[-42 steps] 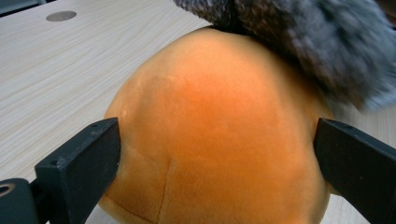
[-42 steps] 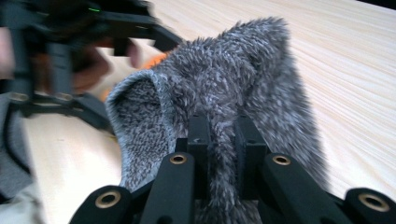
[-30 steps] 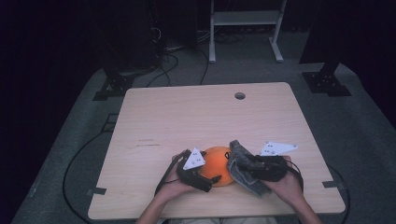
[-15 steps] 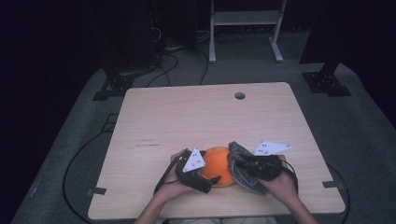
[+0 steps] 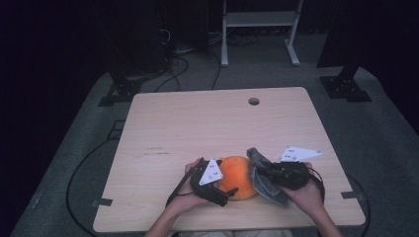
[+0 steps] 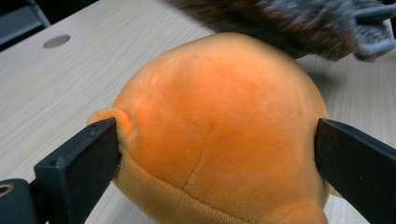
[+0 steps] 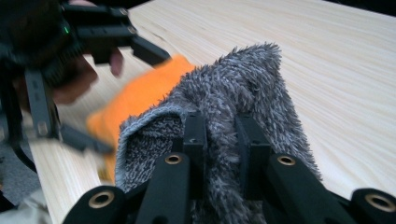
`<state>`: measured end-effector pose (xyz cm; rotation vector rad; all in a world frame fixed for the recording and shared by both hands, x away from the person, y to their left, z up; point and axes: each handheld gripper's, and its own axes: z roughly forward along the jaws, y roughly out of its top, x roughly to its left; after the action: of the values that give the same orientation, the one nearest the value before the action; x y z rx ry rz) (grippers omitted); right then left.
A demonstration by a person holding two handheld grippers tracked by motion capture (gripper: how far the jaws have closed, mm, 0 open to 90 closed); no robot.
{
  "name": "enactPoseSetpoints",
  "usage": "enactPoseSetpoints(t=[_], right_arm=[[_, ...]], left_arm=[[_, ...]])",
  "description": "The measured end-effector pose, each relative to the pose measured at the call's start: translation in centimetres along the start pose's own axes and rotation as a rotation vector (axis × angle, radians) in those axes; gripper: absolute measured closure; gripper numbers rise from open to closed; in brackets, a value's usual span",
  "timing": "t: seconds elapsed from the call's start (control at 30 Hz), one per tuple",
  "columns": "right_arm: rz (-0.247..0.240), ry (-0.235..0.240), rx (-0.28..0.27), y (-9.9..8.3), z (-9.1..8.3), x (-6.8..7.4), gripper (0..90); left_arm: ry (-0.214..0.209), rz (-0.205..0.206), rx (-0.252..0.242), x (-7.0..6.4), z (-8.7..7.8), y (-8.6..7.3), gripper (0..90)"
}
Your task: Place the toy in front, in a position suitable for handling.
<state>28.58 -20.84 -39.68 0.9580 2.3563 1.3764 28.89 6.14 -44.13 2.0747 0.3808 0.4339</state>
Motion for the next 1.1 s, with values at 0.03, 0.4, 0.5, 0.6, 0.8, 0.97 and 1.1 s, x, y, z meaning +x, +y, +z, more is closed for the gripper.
enactPoseSetpoints(t=[0.03, 0.4, 0.5, 0.6, 0.8, 0.97, 1.1], right_arm=[[-0.009, 0.014, 0.009, 0.3, 0.7, 0.3, 75.8], [-0.013, 0.007, 0.048, -1.3, 1.3, 0.1, 76.2], [-0.011, 0.006, 0.046, -1.4, 1.3, 0.1, 76.2], [-0.026, -0.002, 0.048, -1.4, 1.3, 0.2, 76.2], [-0.005, -0.042, 0.096, -2.0, 0.6, -1.0, 76.5], [0.021, 0.004, 0.025, -0.7, -0.1, -0.7, 76.8], [-0.036, 0.025, 0.047, 0.4, 1.4, 0.7, 76.8]], left_arm=[[0.005, 0.005, 0.002, -0.1, 0.0, 0.0, 1.6], [0.041, 0.006, 0.022, -0.6, 0.1, 0.2, 1.6], [0.039, -0.010, 0.021, -0.5, 0.2, 0.1, 1.5], [0.038, -0.005, 0.021, -0.6, 0.2, 0.1, 1.5], [0.030, -0.006, 0.020, -0.5, 0.2, -0.2, 1.5], [0.035, 0.025, 0.022, -0.9, 0.4, -0.1, 1.5], [0.043, 0.039, 0.029, -1.1, 0.5, 0.0, 1.2]])
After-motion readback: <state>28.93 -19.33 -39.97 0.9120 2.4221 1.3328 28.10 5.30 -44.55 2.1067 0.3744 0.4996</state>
